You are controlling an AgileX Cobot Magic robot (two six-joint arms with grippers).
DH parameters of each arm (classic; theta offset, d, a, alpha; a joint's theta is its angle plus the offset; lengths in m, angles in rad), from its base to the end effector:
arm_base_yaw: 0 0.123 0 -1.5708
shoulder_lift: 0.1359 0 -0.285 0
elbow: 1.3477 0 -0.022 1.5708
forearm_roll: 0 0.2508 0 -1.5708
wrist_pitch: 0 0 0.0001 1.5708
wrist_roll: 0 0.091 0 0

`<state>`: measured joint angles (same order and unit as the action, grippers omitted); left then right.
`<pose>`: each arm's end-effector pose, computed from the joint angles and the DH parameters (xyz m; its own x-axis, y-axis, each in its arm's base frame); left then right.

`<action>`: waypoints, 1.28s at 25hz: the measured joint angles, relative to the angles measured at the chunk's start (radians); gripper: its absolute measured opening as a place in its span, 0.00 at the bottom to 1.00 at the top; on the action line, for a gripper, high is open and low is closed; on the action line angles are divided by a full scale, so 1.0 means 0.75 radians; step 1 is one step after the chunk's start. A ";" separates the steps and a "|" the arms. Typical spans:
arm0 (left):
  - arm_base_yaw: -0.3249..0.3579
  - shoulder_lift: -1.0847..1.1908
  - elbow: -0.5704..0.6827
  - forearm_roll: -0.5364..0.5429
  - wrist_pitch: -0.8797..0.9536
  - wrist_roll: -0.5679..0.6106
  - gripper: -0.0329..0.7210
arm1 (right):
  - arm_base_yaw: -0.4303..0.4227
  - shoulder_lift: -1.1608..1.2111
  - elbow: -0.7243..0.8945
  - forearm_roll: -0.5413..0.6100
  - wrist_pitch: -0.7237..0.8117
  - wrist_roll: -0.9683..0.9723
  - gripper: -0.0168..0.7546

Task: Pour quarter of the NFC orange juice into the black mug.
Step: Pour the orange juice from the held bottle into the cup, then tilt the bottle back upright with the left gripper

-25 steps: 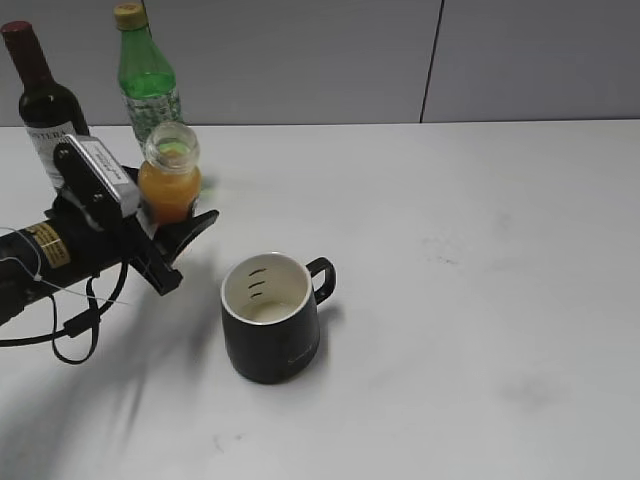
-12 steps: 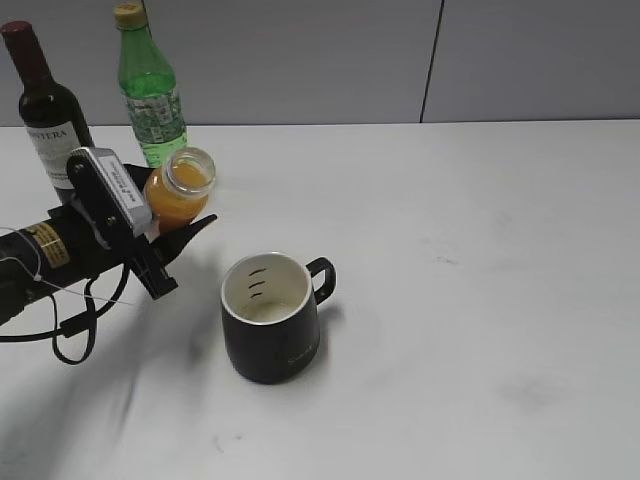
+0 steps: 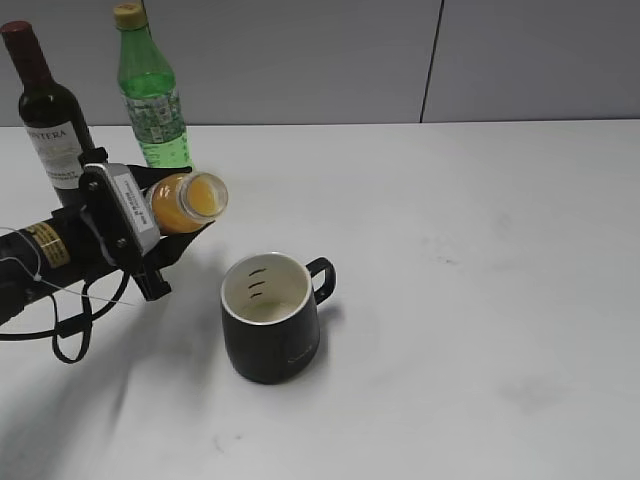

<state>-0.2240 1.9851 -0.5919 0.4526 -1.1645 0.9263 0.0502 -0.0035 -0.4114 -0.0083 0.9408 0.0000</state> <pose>0.3018 -0.1062 0.1145 0.4516 0.7409 -0.4970 0.4166 0.3176 0.8518 0.0091 -0.0002 0.2619 -0.4240 -0.0262 -0.9053 -0.0462 0.9989 -0.0073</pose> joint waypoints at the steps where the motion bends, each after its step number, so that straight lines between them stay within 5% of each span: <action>1: 0.000 0.000 0.000 -0.001 0.000 0.022 0.67 | 0.000 0.000 0.000 0.000 0.000 0.000 0.79; 32: 0.000 0.063 -0.116 0.035 -0.001 0.099 0.67 | 0.000 0.000 0.000 0.000 0.000 0.000 0.79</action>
<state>-0.2240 2.0323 -0.6791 0.4790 -1.1652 1.0008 0.0502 -0.0035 -0.4114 -0.0083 0.9408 0.0000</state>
